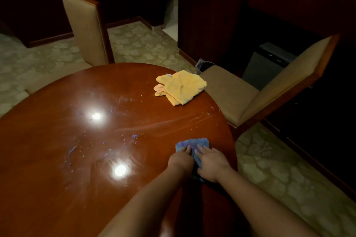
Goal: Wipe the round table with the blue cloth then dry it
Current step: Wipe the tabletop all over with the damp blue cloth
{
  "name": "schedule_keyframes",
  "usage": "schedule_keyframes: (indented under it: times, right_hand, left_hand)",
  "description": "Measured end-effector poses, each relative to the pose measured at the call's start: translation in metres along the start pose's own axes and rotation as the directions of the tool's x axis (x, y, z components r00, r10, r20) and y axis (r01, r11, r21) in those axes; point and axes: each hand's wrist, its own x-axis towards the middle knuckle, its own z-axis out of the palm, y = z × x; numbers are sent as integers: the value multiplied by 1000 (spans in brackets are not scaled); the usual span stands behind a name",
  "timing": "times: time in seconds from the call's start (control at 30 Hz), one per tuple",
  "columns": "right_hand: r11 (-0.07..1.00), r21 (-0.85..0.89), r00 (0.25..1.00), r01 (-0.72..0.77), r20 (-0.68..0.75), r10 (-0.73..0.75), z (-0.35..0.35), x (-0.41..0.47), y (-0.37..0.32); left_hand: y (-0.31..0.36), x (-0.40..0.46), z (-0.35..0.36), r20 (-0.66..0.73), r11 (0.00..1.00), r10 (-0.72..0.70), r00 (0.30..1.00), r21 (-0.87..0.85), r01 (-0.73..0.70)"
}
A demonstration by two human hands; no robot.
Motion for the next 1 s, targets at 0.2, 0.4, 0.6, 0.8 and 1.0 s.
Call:
schedule_keyframes:
  times: [0.2, 0.4, 0.6, 0.8, 1.0]
  right_hand:
    - [1000, 14, 1000, 11, 2, -11, -23, 42, 33]
    - [1000, -13, 999, 23, -27, -23, -54, 95, 63]
    - [996, -50, 996, 69, -53, -72, -79, 131, 80]
    - [993, -64, 995, 100, 4, -99, -66, 102, 79]
    - [986, -127, 994, 105, 33, -102, -39, 50, 70]
  left_hand:
    - [-13, 53, -21, 20, 998, -59, 998, 14, 58]
    - [-31, 109, -51, 12, 993, -116, 993, 19, 116]
    - [-46, 133, -67, -30, 971, -210, 977, -128, 204]
    - [-25, 104, -66, -39, 976, -197, 980, -107, 192]
    - [14, 67, -44, -11, 988, -154, 988, -32, 154]
